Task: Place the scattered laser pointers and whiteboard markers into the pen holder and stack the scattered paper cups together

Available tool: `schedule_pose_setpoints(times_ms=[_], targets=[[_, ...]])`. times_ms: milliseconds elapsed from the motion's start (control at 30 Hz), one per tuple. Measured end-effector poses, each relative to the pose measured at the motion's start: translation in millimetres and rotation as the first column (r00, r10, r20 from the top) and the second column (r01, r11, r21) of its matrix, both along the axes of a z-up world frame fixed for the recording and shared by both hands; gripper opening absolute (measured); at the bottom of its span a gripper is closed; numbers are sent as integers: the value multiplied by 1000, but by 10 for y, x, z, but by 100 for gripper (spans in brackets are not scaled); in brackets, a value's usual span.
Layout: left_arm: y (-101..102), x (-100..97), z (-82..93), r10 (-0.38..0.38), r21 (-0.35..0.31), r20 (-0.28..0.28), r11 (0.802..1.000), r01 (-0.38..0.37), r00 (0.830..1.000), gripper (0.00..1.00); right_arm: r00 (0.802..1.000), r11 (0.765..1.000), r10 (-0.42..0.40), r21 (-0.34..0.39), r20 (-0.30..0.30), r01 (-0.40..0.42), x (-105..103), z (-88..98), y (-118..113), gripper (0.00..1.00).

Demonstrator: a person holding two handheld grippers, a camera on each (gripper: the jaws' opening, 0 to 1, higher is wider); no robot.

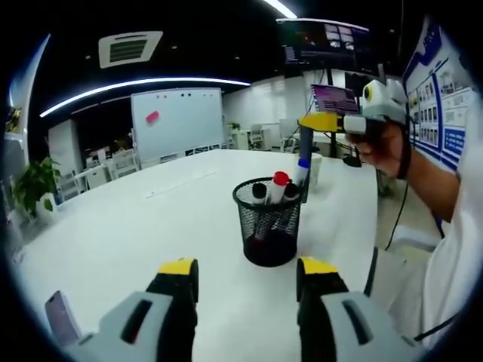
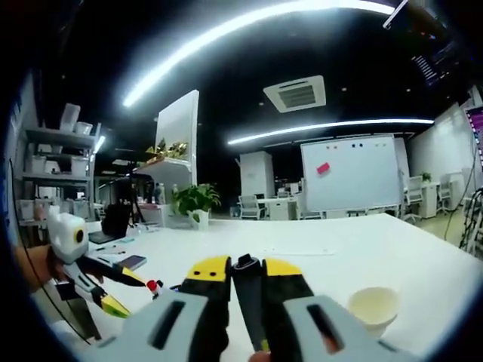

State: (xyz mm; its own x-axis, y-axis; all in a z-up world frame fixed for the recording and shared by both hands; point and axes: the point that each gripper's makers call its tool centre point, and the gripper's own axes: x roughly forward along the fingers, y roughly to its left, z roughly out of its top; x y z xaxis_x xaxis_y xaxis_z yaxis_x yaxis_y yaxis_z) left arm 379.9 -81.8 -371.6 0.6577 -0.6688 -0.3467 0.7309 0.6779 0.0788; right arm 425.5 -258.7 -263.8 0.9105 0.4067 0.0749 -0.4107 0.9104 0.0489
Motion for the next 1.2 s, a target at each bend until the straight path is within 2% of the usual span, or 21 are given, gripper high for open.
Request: schedule_pose_setpoints(times_ms=[433, 700, 1200], targets=[[-36, -37, -19, -3, 5, -8, 1000, 3, 1000, 53, 1000, 1000, 18, 2, 16, -19, 46, 108, 54, 16], [-35, -35, -23, -4, 7, -10, 1000, 4, 1000, 53, 999, 999, 34, 10, 39, -35, 87, 290, 121, 16], [-23, -26, -42, -10, 16, -15, 1000, 10, 1000, 53, 997, 997, 68, 21, 44, -69, 113, 399, 236, 15]])
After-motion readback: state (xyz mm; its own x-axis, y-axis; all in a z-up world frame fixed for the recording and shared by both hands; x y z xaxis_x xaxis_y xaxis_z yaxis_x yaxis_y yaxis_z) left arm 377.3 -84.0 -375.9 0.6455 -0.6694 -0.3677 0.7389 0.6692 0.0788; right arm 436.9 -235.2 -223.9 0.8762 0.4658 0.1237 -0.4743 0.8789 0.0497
